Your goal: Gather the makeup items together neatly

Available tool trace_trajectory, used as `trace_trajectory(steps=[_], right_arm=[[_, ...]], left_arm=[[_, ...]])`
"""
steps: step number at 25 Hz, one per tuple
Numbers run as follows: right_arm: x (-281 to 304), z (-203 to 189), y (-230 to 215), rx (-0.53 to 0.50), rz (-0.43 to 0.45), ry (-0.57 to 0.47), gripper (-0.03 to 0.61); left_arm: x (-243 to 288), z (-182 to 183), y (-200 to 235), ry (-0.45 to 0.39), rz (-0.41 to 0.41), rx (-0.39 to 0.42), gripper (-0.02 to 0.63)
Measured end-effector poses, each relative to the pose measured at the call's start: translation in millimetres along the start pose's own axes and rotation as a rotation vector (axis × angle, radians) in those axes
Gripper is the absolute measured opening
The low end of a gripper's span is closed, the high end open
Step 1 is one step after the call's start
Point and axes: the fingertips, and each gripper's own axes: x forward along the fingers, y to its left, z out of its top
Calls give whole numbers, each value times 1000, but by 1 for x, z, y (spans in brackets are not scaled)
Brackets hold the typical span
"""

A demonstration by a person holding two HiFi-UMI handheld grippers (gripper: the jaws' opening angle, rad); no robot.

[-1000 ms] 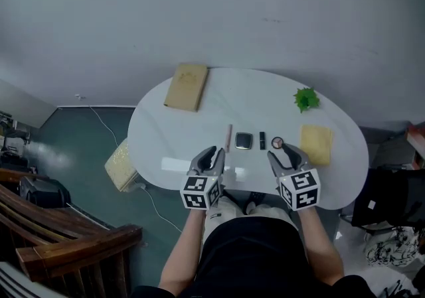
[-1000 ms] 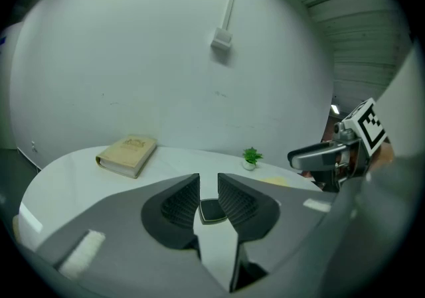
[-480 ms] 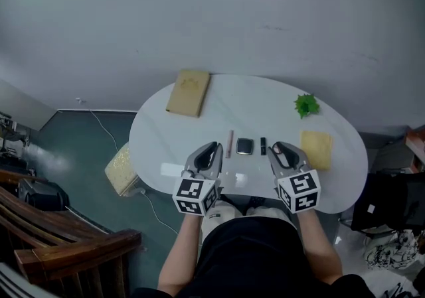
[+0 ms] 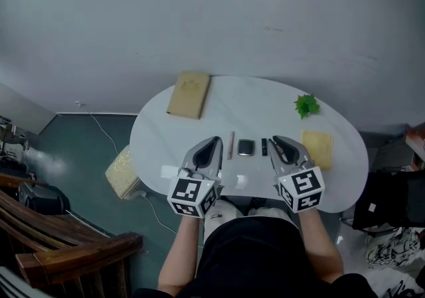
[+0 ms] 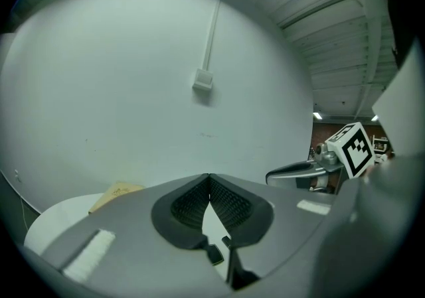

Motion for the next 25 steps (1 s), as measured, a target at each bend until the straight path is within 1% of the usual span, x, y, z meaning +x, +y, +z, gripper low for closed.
trace_trajectory(steps=[4, 8, 15, 25], right_arm=[[-2, 14, 1, -11, 2, -26, 37], [-5, 25, 0, -23, 5, -46, 29], [-10, 38, -8, -30, -4, -55, 15], [-16, 38, -8, -32, 3, -59, 11]], left_arm=[[0, 19, -6, -26, -22, 14, 0], [1, 28, -13, -33, -37, 31, 0], [4, 36, -16, -39, -51, 33, 0], [5, 37, -22, -37, -60, 38, 0]])
